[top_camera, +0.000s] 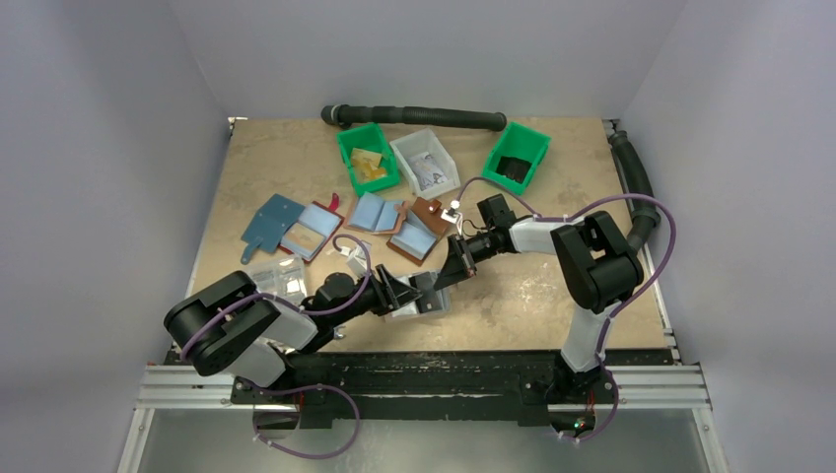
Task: Take the credit cards out of the card holder
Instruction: Remove the credit card from the card holder.
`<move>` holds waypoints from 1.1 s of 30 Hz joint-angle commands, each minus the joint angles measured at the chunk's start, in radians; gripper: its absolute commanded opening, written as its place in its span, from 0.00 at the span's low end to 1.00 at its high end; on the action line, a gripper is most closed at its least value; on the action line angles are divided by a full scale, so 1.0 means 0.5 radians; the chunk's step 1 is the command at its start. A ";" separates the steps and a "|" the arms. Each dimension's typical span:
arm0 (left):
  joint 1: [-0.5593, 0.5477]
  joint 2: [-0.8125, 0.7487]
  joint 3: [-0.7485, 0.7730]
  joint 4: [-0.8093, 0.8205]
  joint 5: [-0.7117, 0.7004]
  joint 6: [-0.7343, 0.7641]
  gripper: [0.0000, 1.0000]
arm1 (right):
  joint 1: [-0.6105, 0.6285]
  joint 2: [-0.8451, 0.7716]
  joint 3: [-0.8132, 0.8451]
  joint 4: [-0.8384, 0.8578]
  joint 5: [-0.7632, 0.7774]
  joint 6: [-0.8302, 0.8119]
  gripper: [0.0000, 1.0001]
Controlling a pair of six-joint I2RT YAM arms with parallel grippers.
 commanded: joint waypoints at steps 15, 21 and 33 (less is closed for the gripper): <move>0.071 -0.016 0.032 0.122 0.048 0.181 0.63 | 0.003 -0.111 0.095 -0.122 -0.322 -0.143 0.00; 0.081 -0.045 0.013 0.147 0.053 0.204 0.68 | 0.003 -0.116 0.104 -0.148 -0.351 -0.167 0.00; 0.088 -0.008 0.019 0.301 0.013 0.245 0.58 | 0.005 -0.112 0.107 -0.167 -0.393 -0.183 0.00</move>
